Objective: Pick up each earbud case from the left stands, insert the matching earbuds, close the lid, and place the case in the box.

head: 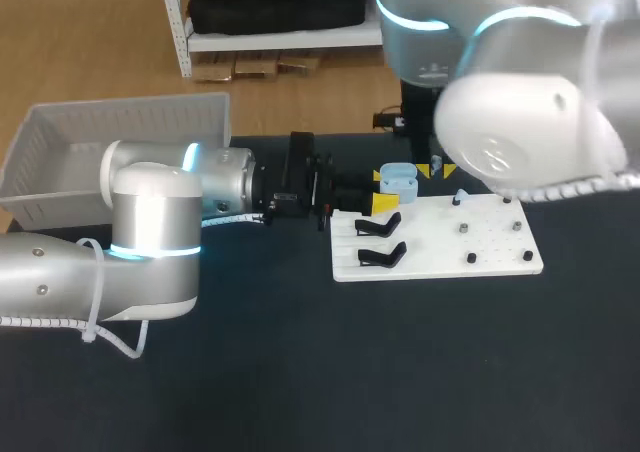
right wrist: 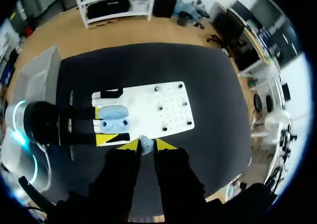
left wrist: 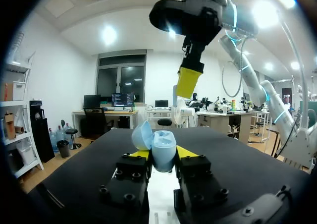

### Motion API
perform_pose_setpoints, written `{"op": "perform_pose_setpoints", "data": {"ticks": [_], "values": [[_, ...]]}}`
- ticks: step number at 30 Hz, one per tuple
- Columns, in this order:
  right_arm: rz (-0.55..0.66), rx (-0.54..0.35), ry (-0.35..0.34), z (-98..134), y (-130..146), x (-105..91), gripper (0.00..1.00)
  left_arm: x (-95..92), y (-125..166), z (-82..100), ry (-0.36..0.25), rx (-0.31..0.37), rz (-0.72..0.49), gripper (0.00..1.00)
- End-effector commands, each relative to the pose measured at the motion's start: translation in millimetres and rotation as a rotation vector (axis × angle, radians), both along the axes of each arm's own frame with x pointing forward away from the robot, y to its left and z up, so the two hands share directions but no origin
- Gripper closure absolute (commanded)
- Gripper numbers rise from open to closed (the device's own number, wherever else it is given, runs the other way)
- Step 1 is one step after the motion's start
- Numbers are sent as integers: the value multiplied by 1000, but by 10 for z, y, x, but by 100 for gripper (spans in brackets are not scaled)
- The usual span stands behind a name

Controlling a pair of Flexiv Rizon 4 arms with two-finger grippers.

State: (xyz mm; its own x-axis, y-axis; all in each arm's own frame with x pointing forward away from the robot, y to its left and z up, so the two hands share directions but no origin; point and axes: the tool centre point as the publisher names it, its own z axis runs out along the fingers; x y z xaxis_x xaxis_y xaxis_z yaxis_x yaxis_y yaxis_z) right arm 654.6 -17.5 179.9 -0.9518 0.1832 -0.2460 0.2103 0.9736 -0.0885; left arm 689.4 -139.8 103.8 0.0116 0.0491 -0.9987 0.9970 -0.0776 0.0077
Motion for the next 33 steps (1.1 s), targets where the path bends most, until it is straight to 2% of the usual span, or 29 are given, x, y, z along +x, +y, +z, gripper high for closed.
{"op": "perform_pose_setpoints", "data": {"ticks": [1,16,17,21,23,25,27,33], "values": [[-67,8,31,24,63,51,100,-1,-2,-17,-4,-5,2,100],[-67,8,31,24,63,51,100,-1,-2,-17,-4,-5,2,100],[-107,25,34,30,116,52,100,-1,-2,-17,-4,-5,2,100],[-273,-1,14,29,217,94,100,-1,-2,-17,-4,-5,2,100],[-395,23,25,33,237,123,100,-1,-2,-17,-4,-5,2,100],[-460,38,28,34,239,143,100,-1,-2,-17,-4,-5,2,100],[-510,64,43,28,249,141,100,-1,-2,-17,-4,-5,2,100],[-554,123,57,22,305,107,100,-1,-2,-17,-4,-5,2,100]]}}
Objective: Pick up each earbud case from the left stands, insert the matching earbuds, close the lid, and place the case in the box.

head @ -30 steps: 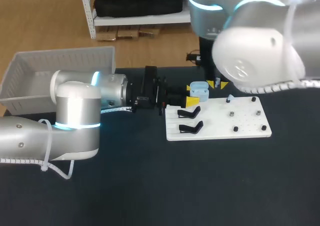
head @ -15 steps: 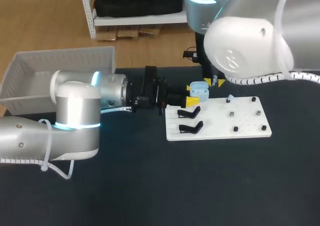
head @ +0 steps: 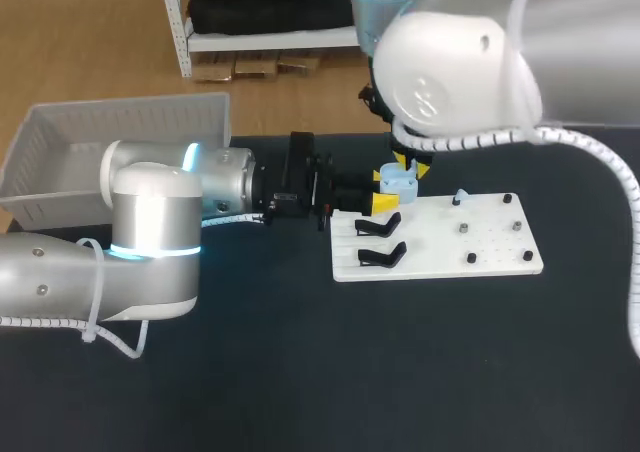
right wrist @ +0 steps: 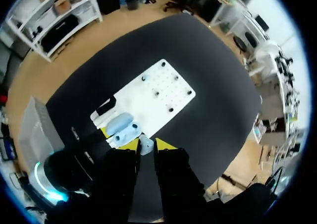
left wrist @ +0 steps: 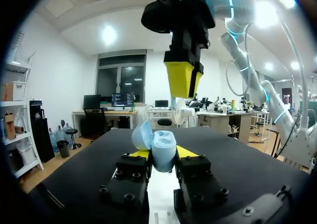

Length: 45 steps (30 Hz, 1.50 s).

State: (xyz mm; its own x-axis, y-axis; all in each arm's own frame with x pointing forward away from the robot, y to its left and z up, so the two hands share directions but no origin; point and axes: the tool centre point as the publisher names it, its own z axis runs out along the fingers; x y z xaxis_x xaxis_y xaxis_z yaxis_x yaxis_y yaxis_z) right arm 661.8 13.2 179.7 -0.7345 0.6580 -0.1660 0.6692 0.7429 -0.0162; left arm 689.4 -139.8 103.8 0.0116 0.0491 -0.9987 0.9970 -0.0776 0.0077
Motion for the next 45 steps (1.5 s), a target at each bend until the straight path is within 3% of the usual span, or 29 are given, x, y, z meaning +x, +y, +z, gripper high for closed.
{"op": "perform_pose_setpoints", "data": {"ticks": [1,15,20,25,35,45], "values": [[-36,40,14,38,-20,35,100,0,-2,-17,-4,-5,2,100],[-36,40,14,38,-20,35,100,0,-2,-17,-4,-5,2,100],[-168,42,75,-21,-10,69,100,0,-2,-17,-4,-5,2,100],[-269,87,81,-2,-31,146,100,0,-2,-17,-4,-5,2,100],[-338,74,149,-50,-21,125,100,0,-2,-17,-4,-5,2,100],[-365,46,171,-50,22,105,100,0,-2,-17,-4,-5,2,100]]}}
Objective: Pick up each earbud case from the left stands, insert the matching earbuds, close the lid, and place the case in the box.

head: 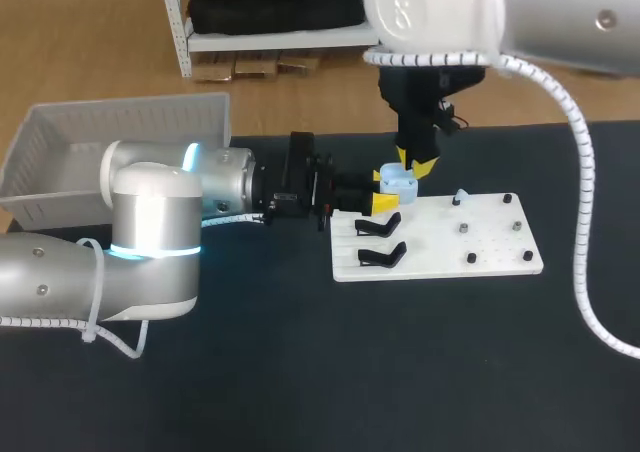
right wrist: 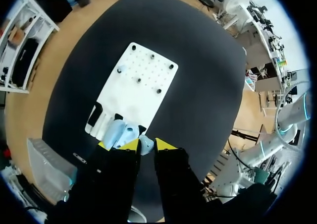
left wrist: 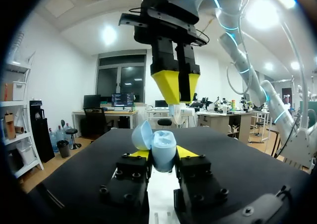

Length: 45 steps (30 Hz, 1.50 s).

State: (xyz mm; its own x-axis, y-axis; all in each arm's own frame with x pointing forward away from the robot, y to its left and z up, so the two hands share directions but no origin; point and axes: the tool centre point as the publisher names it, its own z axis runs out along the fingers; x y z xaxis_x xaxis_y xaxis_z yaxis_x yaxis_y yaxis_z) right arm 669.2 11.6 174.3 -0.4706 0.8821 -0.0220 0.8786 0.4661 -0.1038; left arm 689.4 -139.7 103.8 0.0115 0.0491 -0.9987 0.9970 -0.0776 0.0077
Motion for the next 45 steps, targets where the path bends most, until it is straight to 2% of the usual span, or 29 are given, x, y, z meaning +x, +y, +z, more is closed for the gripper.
{"op": "perform_pose_setpoints", "data": {"ticks": [1,7,12,14,18,45], "values": [[-7,-13,15,2,38,31,100,-1,-2,-17,-4,-5,2,100],[-15,-13,11,-8,30,29,100,-1,-2,-17,-4,-5,2,100],[-18,-13,12,-18,7,13,100,-9,-16,-27,-34,17,-2,100],[-19,-13,12,-21,2,7,100,-19,-36,-45,-57,46,-4,100],[-19,-13,14,-35,-2,-7,100,-23,-46,-63,-60,50,3,100],[-56,-12,18,-144,8,116,100,-6,-34,-59,-66,29,32,100]]}}
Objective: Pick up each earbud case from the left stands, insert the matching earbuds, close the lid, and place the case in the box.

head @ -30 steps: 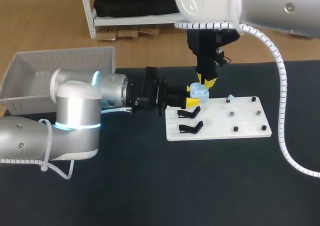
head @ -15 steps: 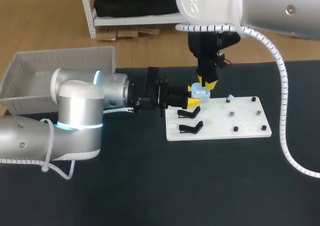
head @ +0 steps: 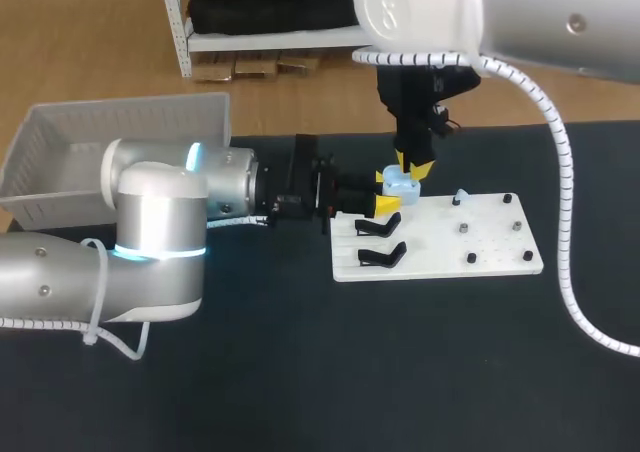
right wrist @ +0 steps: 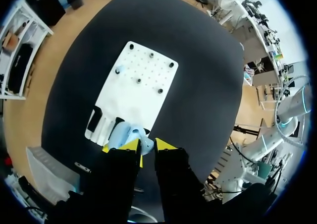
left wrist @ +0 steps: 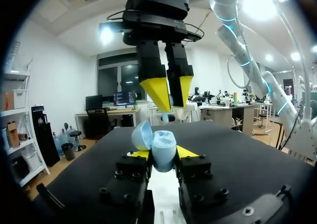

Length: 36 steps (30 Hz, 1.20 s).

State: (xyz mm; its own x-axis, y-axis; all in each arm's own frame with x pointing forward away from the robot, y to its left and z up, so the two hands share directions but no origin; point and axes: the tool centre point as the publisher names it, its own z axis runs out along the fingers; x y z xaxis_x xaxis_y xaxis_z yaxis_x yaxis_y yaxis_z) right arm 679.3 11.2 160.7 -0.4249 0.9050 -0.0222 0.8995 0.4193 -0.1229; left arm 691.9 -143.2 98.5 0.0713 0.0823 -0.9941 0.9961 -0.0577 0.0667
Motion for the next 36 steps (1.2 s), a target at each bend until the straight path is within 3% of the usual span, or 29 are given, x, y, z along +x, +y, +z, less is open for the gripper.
{"op": "perform_pose_setpoints", "data": {"ticks": [1,36], "values": [[-5,-3,1,-10,15,19,100,-30,0,-5,-5,-3,11,100],[-13,-27,13,-104,28,43,100,-30,0,-5,-5,-3,11,100]]}}
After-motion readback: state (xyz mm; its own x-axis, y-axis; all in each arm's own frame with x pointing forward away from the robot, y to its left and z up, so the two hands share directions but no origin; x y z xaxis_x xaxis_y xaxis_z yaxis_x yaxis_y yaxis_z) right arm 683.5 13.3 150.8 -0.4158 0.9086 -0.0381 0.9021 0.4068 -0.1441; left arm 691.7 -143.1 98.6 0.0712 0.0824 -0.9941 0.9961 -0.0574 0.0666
